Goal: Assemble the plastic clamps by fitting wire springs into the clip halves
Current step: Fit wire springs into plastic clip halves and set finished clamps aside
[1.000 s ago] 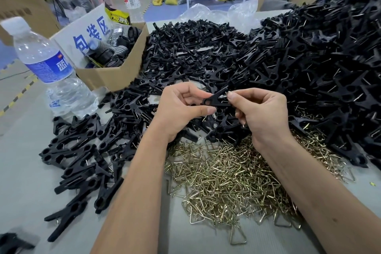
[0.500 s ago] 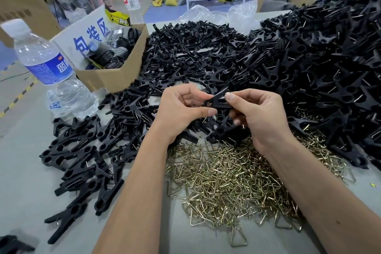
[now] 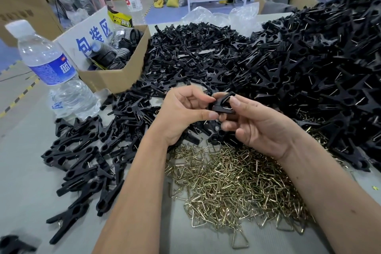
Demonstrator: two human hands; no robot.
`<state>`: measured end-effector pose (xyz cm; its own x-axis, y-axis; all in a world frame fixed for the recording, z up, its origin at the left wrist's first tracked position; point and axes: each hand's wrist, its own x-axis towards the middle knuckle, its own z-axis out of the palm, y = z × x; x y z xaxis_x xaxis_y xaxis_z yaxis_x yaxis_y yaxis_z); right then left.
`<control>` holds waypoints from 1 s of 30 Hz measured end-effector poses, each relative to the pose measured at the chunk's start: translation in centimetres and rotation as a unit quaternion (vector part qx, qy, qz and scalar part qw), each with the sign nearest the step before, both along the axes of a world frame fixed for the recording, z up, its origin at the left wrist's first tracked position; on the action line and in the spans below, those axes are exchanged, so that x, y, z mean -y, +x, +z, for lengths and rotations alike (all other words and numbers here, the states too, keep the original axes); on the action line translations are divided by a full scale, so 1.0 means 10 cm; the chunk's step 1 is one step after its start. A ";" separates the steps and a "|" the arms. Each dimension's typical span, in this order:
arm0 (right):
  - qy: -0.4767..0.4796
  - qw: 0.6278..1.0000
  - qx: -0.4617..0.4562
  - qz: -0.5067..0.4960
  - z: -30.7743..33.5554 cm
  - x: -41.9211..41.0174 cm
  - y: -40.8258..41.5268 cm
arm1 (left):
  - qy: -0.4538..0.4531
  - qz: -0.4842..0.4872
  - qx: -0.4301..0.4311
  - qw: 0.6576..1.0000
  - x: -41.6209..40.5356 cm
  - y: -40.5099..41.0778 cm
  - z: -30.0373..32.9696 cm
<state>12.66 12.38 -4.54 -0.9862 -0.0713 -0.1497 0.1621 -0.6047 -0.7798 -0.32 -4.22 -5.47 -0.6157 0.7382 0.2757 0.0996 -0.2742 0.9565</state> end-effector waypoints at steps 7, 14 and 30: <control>-0.082 0.996 -0.022 0.040 -0.08 -0.06 -0.03 | 0.007 -0.014 0.028 0.999 0.04 -0.03 0.00; -0.229 0.971 -0.009 0.060 -0.09 -0.08 -0.04 | 0.013 0.025 0.029 0.999 0.05 -0.03 0.01; -0.225 0.973 0.001 0.057 -0.15 -0.10 -0.02 | -0.018 0.049 -0.021 0.998 0.05 -0.02 0.01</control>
